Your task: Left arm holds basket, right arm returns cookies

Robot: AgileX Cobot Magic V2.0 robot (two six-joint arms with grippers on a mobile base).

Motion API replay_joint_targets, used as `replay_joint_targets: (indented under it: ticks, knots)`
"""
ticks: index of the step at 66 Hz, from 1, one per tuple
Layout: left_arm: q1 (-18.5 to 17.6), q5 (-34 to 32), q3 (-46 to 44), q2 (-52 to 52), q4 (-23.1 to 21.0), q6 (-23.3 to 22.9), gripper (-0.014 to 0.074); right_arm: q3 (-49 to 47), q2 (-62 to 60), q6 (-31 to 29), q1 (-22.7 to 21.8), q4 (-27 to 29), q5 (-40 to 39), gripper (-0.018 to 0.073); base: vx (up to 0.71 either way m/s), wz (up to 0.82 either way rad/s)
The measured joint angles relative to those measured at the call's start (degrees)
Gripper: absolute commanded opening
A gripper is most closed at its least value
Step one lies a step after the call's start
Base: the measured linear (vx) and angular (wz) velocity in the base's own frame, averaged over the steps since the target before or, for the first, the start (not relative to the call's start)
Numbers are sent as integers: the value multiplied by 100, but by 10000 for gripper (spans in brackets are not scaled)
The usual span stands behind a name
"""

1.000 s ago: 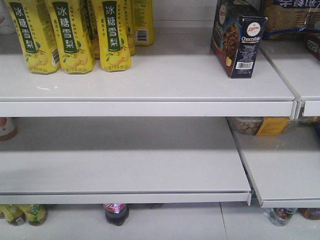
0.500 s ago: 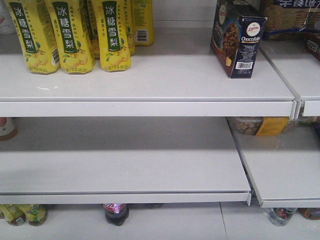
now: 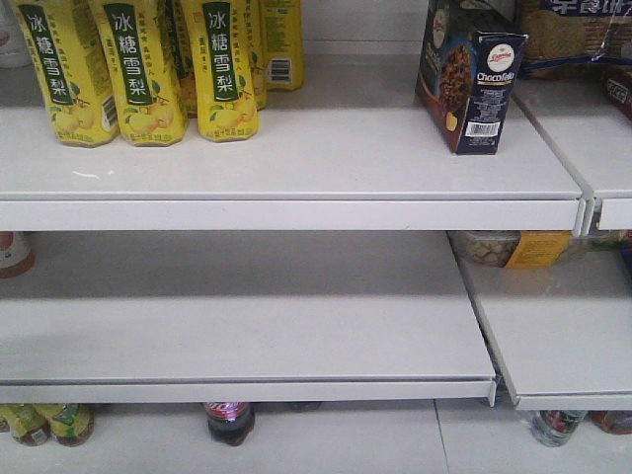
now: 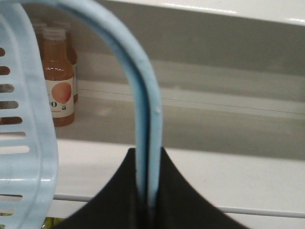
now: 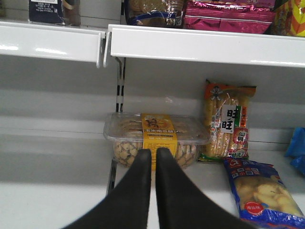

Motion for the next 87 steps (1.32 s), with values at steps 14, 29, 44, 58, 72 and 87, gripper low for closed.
replay_joint_targets:
  ticks: [14, 29, 44, 58, 72, 87]
  knots:
    - [0, 0, 0, 0, 0, -5, -3, 19, -51, 679, -1, -385, -60, -6, 0, 0]
    - [0, 0, 0, 0, 0, -5, -3, 19, -51, 725, -1, -385, -82, -6, 0, 0]
    - [0, 0, 0, 0, 0, -5, -3, 19, -51, 728, -1, -385, -82, -6, 0, 0]
    - [0, 0, 0, 0, 0, -5, -3, 19, -51, 728, -1, -385, -82, -6, 0, 0]
    - [0, 0, 0, 0, 0, -5, -3, 19, -51, 728, -1, -385, -82, -6, 0, 0]
    - [0, 0, 0, 0, 0, -5, -3, 19, -51, 728, -1, -385, -82, -6, 0, 0]
